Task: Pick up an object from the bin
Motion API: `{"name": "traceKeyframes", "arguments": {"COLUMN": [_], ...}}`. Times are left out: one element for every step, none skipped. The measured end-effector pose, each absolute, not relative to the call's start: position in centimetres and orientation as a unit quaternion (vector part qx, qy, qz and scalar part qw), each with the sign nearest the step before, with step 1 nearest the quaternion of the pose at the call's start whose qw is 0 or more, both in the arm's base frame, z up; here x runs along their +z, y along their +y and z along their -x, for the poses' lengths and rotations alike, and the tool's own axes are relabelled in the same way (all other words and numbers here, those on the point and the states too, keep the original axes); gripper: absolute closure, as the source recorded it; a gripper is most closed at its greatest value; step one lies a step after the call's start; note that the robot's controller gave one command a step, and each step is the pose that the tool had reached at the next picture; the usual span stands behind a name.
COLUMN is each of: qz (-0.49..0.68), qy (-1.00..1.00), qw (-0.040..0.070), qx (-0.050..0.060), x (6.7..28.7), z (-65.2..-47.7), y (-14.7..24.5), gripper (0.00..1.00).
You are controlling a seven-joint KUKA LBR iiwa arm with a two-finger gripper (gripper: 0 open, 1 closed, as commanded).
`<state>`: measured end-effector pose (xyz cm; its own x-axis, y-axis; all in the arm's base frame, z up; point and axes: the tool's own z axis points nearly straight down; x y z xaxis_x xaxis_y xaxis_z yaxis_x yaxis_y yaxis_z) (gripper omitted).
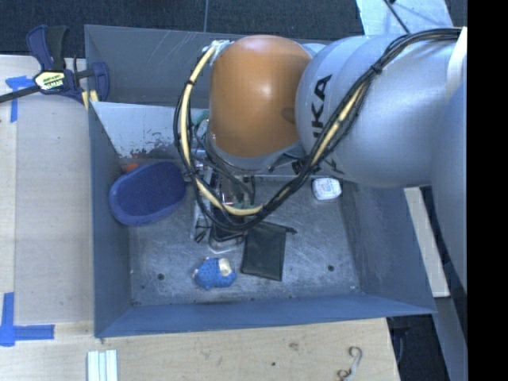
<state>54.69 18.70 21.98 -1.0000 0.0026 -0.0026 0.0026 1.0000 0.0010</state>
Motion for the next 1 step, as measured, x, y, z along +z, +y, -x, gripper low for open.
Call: {"name": "traceKeyframes", "arguments": {"qz": [0.023], "qy": [1.0], "qw": [0.004], "qx": [0.001], "x": [9.47], "z": [-53.02], "y": [11.42], "gripper": [0.0]}}
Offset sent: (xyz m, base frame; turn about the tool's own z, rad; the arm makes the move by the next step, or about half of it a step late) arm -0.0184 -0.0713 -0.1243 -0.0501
